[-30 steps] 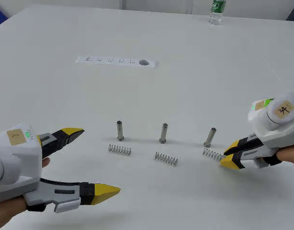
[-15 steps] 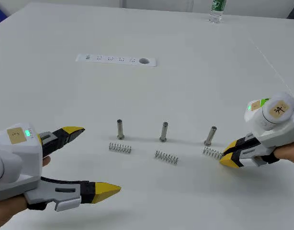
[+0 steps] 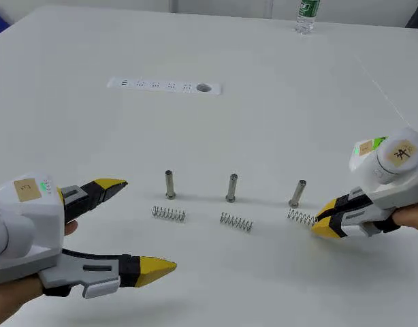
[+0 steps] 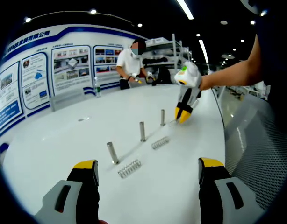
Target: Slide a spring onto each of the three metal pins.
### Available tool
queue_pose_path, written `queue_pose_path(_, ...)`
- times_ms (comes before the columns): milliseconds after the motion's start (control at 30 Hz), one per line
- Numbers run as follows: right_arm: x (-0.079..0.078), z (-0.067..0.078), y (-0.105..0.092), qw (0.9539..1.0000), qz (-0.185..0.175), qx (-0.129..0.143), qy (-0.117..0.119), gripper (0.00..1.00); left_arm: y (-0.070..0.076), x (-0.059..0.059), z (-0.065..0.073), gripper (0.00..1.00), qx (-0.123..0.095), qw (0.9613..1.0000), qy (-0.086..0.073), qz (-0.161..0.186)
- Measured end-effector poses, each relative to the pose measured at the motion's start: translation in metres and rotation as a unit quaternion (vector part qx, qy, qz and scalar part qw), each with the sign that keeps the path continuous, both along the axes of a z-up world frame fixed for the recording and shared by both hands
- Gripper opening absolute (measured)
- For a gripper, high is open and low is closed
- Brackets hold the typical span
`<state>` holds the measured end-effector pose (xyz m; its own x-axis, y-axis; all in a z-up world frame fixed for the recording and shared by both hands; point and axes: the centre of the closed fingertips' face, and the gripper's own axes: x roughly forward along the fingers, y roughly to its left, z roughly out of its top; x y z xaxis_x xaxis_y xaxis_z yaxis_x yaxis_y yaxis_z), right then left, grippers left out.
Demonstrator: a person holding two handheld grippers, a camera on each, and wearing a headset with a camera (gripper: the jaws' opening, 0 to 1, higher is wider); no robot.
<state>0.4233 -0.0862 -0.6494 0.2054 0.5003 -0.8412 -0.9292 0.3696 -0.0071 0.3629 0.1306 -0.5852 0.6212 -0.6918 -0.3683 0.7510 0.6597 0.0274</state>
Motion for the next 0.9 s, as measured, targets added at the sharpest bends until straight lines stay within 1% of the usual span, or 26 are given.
queue_pose_path(100,-0.005,0.004,0.005,0.9999,0.013,0.001,-0.002,0.11,-0.006,-0.001,-0.001,0.87,0.001,0.9999,0.001,-0.011)
queue_pose_path(167,-0.007,0.007,0.010,0.9997,0.023,0.003,-0.002,0.11,-0.012,-0.003,-0.002,0.86,0.001,0.9997,0.004,-0.023)
queue_pose_path(267,-0.010,0.013,0.020,0.9993,0.037,0.005,-0.008,0.11,-0.022,-0.004,-0.003,0.84,0.006,0.9991,0.005,-0.042)
queue_pose_path(433,-0.014,0.021,0.033,0.9982,0.058,0.008,-0.012,0.11,-0.038,-0.004,-0.004,0.81,0.013,0.9975,0.005,-0.069)
queue_pose_path(567,-0.018,0.024,0.043,0.9969,0.077,0.006,-0.013,0.11,-0.050,-0.006,-0.005,0.79,0.021,0.9949,0.006,-0.098)
queue_pose_path(633,-0.020,0.026,0.049,0.9961,0.087,0.006,-0.015,0.11,-0.055,-0.006,-0.005,0.78,0.025,0.9937,0.006,-0.109)
queue_pose_path(800,-0.025,0.030,0.058,0.9943,0.105,0.004,-0.015,0.11,-0.065,0.001,-0.004,0.74,0.022,0.9916,0.005,-0.127)
queue_pose_path(900,-0.028,0.032,0.063,0.9931,0.116,0.004,-0.016,0.11,-0.071,0.002,-0.005,0.72,0.024,0.9900,0.004,-0.139)
